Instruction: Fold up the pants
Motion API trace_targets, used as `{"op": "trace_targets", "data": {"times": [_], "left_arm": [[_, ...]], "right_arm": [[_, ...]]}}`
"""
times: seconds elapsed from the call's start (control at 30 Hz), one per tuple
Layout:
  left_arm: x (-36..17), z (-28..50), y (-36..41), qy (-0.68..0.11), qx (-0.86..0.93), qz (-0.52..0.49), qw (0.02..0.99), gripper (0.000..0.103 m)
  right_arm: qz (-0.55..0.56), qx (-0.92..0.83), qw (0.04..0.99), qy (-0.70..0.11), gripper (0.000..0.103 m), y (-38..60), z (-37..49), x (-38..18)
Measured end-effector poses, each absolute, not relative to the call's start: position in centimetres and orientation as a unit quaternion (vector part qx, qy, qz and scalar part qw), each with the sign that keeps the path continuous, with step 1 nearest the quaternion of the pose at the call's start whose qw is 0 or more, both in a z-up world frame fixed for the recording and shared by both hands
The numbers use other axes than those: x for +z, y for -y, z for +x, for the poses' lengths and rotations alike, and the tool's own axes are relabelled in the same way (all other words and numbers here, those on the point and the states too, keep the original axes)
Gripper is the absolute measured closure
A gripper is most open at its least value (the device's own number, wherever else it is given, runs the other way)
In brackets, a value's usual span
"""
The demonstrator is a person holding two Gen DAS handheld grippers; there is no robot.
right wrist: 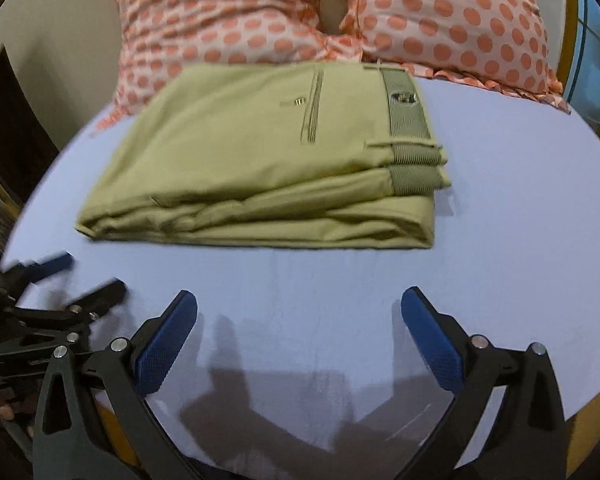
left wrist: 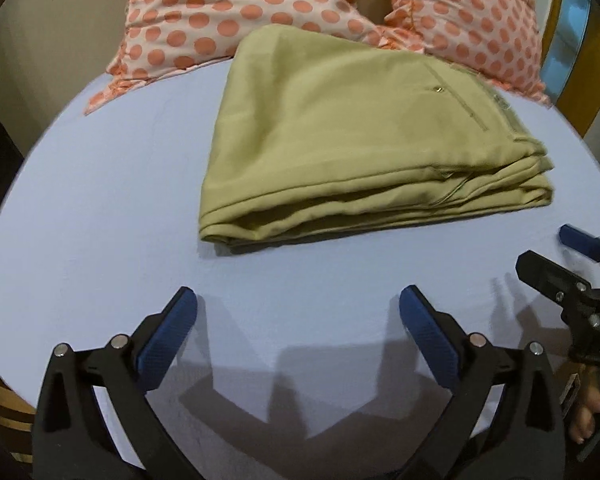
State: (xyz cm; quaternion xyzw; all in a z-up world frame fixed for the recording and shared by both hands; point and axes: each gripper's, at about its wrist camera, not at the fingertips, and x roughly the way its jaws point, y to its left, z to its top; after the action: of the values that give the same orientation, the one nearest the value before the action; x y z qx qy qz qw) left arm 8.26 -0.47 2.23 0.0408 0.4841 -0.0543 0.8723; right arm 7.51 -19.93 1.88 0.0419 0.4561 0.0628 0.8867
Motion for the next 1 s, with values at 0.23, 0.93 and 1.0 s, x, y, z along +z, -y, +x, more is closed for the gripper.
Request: {"op": "trace_targets", "data": {"times": [0.23,0.93,1.0], "left_arm": [[2.2,7.9,0.3,-0.475,-0.057,0.039,0.877,0.002],[2.1,7.6,0.2,-0.466,-0.056,0.037,0.882,0.002],[2.1,7.6,0.2,-0.466,-0.056,0.037,0.882,0.002]], "right_arm": [[0.002,0.028,0.887,-0.461,0.001,18.6,7.0,1.1],[0.007,0.017,0.881,-0.473,0.001,18.6,7.1,1.2],[0.007,0.017,0.881,-0.473,0.001,18.6,7.1,1.2]]}}
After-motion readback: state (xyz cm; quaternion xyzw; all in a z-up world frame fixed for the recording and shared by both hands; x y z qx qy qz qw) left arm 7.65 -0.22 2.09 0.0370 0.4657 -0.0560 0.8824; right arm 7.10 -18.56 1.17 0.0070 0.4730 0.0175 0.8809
